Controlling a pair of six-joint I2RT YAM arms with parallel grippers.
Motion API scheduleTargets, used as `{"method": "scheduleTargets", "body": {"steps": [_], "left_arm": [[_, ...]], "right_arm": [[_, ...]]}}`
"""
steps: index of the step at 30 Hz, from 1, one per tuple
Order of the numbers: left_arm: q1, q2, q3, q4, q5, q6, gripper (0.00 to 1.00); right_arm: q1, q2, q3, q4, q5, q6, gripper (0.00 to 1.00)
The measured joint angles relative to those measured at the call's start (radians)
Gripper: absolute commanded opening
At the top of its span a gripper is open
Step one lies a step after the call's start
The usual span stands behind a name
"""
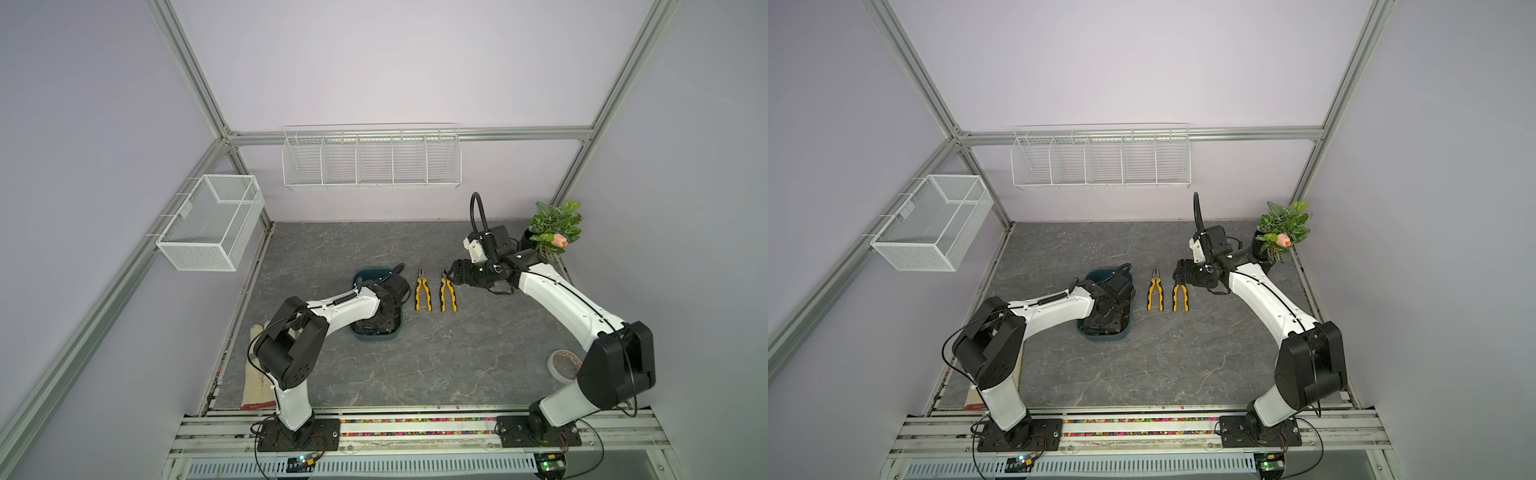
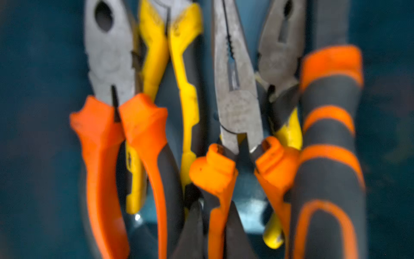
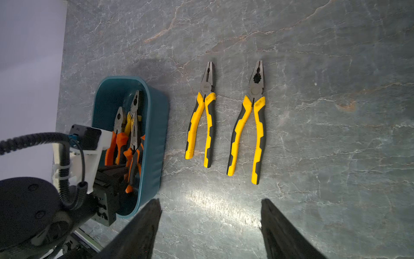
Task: Take the pliers out of the storage box
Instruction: Pick up the pliers from the storage box.
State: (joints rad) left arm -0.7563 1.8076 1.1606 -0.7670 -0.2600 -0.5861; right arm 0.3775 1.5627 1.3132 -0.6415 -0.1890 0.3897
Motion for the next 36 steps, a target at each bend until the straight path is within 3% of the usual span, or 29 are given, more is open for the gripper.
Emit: {"method": "scheduleTargets", "body": {"steps": [8, 19, 24, 36], "left_arm": [[-0.001, -0.019, 0.0, -0.024, -0.011, -0.001, 0.0], [-0.002, -0.201, 0.056, -0.128, -0.064, 0.031, 0.0], [-0.002, -0.219, 0.061, -0.151, -0.092, 0.04, 0.0], [0.008, -0.325, -0.002, -0.1, -0.094, 0.069, 0.0]], "right_arm": [[0.002, 0.0, 0.0, 0.003, -0.003, 0.0, 0.73], [0.056, 0.014, 0.003, 0.001, 0.016, -0.001, 0.73], [0.086, 0.044, 0.014, -0.004, 0.016, -0.002, 0.72], [0.15, 0.093, 0.039, -0.012, 0.012, -0.005, 0.71]]}}
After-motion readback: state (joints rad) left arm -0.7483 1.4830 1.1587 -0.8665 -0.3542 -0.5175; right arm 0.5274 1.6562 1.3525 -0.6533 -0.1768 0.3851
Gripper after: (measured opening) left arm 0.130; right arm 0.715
